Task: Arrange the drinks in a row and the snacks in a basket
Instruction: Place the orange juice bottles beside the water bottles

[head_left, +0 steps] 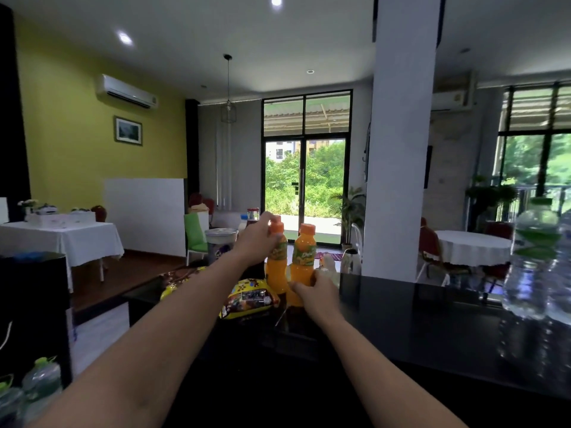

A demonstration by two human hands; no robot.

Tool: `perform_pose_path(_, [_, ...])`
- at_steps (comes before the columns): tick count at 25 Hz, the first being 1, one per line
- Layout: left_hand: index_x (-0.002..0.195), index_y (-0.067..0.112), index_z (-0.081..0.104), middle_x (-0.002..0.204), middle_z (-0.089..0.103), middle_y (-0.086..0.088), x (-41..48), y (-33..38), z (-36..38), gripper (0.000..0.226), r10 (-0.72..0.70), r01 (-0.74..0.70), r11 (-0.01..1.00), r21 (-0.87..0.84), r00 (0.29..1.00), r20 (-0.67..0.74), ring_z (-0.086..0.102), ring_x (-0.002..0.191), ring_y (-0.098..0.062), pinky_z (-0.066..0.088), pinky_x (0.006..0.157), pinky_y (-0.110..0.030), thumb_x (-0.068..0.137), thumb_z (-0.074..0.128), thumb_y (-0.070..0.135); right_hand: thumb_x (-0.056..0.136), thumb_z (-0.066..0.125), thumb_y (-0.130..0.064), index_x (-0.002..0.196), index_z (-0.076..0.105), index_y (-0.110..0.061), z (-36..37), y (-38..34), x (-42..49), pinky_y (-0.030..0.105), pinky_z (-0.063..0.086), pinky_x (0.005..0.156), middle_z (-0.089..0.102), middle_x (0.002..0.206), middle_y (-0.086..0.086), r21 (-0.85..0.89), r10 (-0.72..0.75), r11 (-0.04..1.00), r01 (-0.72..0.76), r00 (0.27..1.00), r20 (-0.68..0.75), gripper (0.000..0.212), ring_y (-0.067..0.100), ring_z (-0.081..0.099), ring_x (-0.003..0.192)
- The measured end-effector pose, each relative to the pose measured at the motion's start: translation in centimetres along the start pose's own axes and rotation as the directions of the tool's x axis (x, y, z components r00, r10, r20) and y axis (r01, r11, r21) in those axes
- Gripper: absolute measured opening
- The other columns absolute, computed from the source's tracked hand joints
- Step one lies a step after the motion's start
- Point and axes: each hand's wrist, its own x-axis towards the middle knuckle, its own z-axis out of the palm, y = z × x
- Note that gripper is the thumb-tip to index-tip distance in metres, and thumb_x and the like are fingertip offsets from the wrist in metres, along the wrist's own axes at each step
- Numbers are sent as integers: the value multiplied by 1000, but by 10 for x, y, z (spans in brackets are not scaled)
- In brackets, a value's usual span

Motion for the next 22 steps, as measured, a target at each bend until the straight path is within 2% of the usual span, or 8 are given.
perform_pose_path(3, [116,22,42,116,63,-9,-7,7,5,24,34,-34,999,-17,999,-21,57,90,-18,47,69,-29,95,54,24,83,70,-30,91,58,-27,-27,1,-15,38,56,78,66,91,-4,29,35,999,-33,998,-53,15,14,63,82])
perform_pose_path(7, [118,19,40,106,60,-10,-7,54,23,24,51,-52,997,-60,998,-27,58,83,-21,52,64,-33,97,51,22,85,71,-30,82,52,-32,-91,3,-33,19,41,59,56,82,-16,7,45,999,-45,989,-139,19,0,54,74])
perform_pose_path(9, [119,17,39,99,61,-9,-5,92,38,26,84,-83,994,-69,996,-1,56,71,-15,45,54,-28,97,51,22,85,71,-29,80,52,-31,-130,6,-44,16,36,56,55,80,-17,-41,43,998,-52,979,-197,19,-2,52,72])
perform_pose_path(11, [120,16,39,94,58,-6,-5,131,56,26,132,-130,986,-103,991,16,52,66,-11,36,50,-24,97,51,22,84,71,-29,89,57,-27,-169,13,-55,15,36,55,59,83,-12,-100,48,992,-74,969,-241,15,-3,52,72])
perform_pose_path(13, [120,16,40,94,57,-4,-10,170,76,27,165,-158,975,-159,986,33,55,69,-15,40,54,-26,96,51,21,82,72,-29,95,61,-23,-207,22,-68,18,39,57,62,85,-8,-149,57,983,-105,953,-296,18,2,56,73])
perform_pose_path(16, [117,16,41,98,59,-6,-21,221,110,25,204,-176,957,-230,974,102,59,78,-22,45,63,-31,96,52,21,80,73,-28,89,62,-26,-257,35,-88,27,46,63,65,83,-5,-198,83,967,-163,929,-360,15,12,62,76])
perform_pose_path(22, [119,17,42,106,63,-12,-30,298,176,24,273,-220,931,-291,949,157,58,78,-19,47,65,-30,97,51,19,78,75,-34,94,61,-27,-337,62,-111,34,55,71,69,90,-5,-273,140,925,-263,906,-400,22,15,65,79])
